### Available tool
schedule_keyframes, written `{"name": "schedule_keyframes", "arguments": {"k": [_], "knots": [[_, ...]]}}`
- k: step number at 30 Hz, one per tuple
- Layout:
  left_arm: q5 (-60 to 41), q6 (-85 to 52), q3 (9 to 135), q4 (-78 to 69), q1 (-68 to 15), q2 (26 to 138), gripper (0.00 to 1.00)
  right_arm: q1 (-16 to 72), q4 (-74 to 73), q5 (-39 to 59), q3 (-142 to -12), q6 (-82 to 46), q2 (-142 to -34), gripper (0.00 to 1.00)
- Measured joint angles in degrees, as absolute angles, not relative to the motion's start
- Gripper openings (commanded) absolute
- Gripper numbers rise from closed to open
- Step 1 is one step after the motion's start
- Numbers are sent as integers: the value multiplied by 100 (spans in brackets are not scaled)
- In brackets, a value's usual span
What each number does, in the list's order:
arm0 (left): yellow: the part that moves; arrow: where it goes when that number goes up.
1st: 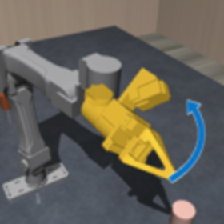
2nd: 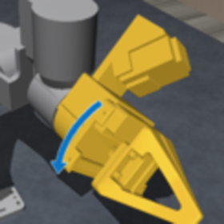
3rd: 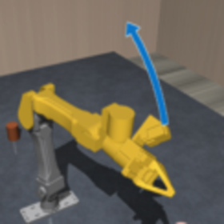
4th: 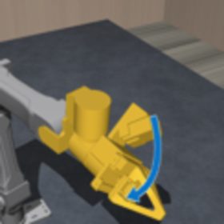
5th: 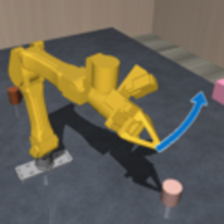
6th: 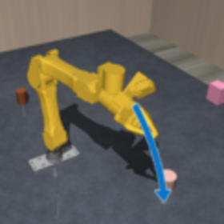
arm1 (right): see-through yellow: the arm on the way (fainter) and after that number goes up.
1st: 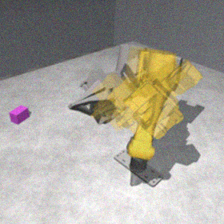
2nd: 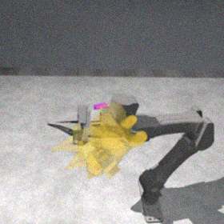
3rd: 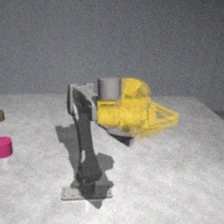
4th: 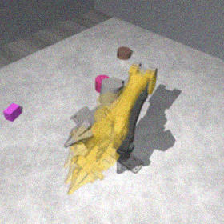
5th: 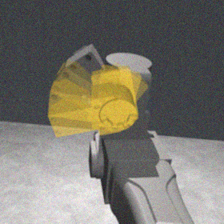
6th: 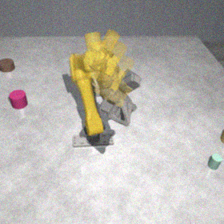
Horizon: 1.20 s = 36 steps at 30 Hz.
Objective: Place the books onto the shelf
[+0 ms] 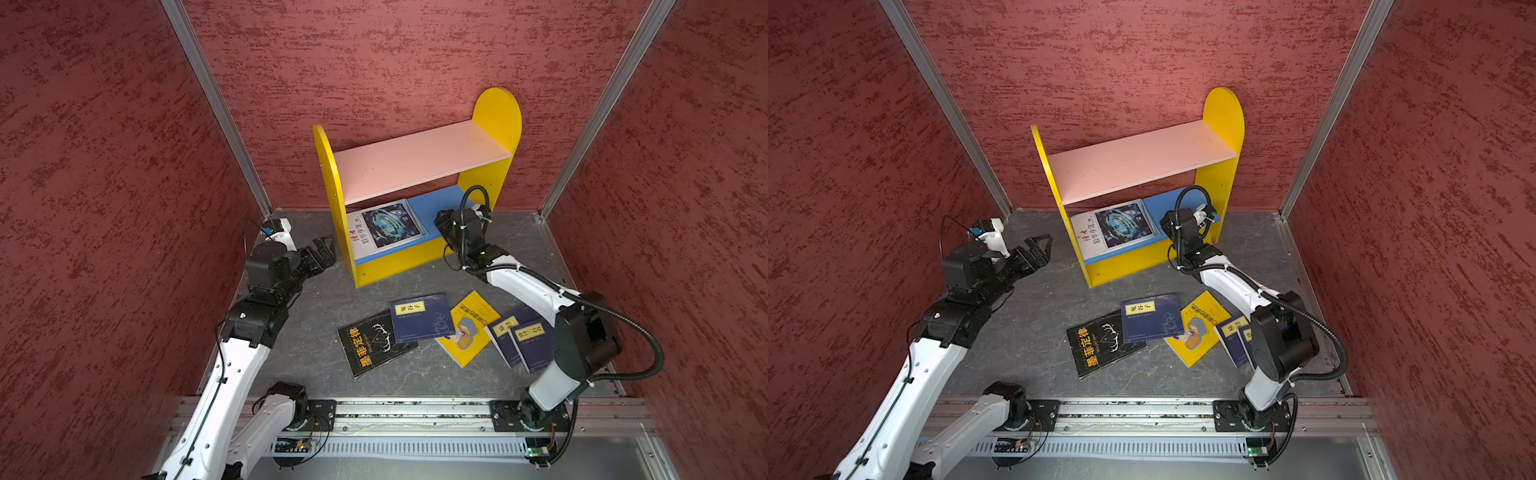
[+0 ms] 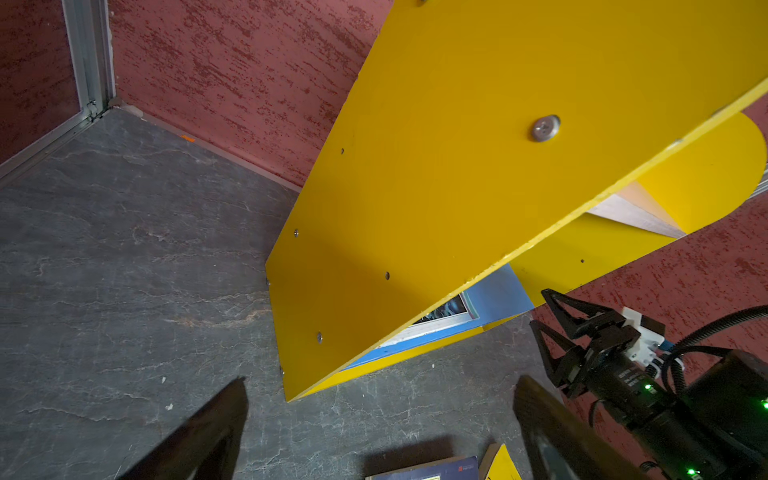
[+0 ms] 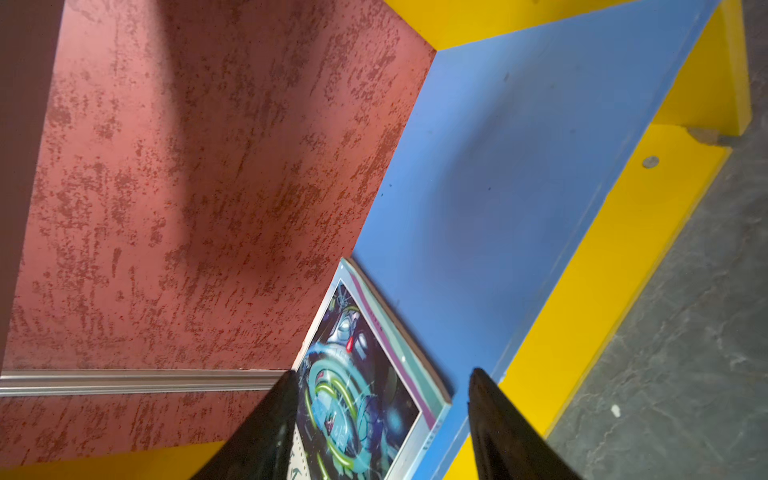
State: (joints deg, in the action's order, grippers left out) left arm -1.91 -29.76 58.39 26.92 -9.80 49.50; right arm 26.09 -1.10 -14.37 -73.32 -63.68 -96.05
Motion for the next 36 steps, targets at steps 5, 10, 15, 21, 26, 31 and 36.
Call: {"name": "schedule_keyframes", "arguments": {"k": [5, 10, 15, 21, 26, 31, 36], "knots": [[-110, -2976, 5846, 2611, -928, 5135, 99, 2132, 49, -276, -7502, -5658, -9843, 65], [-97, -2980, 5876, 2609, -921, 5428, 100, 1984, 530, 510, -8661, -4493, -10680, 63], [-95, -3111, 5881, 2613, -915, 5575, 99, 1920, 1636, 670, -9867, -3881, -11426, 63], [14, -3253, 5881, 2611, -915, 5570, 99, 1831, 2650, 930, -10075, -3701, -11539, 61], [119, -3275, 5881, 2611, -915, 5572, 100, 1804, 2456, 1498, -9933, -3750, -11522, 58], [183, -3275, 5894, 2611, -915, 5627, 99, 1841, 2051, 2401, -9725, -4029, -11522, 57], [250, -3275, 5894, 2600, -915, 5636, 99, 1809, 1564, 2930, -9480, -4379, -11522, 56]]}}
